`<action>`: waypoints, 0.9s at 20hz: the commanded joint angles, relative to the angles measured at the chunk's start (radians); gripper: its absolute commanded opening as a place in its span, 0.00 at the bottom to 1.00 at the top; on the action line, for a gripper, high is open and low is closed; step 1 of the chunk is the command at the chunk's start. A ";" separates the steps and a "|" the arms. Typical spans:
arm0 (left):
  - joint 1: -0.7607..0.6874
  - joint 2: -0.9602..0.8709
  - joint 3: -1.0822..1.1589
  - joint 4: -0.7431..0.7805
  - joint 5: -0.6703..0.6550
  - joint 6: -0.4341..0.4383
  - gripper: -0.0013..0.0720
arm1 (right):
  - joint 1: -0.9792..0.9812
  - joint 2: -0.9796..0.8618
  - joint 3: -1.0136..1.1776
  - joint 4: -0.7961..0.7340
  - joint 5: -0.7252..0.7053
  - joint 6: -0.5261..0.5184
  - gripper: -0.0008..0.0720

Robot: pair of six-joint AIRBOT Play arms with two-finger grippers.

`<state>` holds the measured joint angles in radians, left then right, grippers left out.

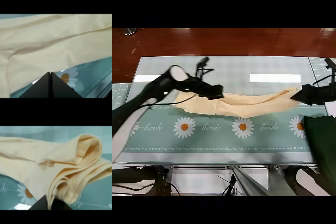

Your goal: Fold the shirts.

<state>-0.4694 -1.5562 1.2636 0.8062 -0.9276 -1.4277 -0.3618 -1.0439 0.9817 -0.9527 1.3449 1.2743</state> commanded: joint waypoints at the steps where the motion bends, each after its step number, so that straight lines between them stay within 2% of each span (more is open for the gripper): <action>1: -0.179 -0.199 0.196 0.005 -0.005 -0.112 0.04 | -0.002 0.246 -0.095 0.009 0.043 0.020 0.05; 5: -0.328 -0.358 0.345 -0.008 -0.065 -0.183 0.04 | -0.002 0.377 -0.095 0.063 0.072 0.042 0.05; 8: -0.417 -0.409 0.363 -0.096 -0.107 -0.182 0.04 | -0.002 0.399 -0.095 0.108 0.103 0.046 0.05; 11: -0.453 -0.407 0.368 -0.100 -0.182 -0.157 0.04 | -0.002 0.399 -0.093 0.116 0.110 0.046 0.05; 14: -0.348 -0.357 0.371 -0.100 -0.200 -0.155 0.04 | -0.002 0.399 -0.093 0.189 0.111 0.043 0.05; 18: -0.051 -0.231 0.370 -0.050 -0.304 -0.156 0.04 | -0.002 0.399 -0.093 0.325 0.112 0.025 0.05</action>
<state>-0.6773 -1.8557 1.6314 0.7238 -1.1435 -1.5856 -0.3637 -0.6468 0.8886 -0.7284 1.4536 1.3121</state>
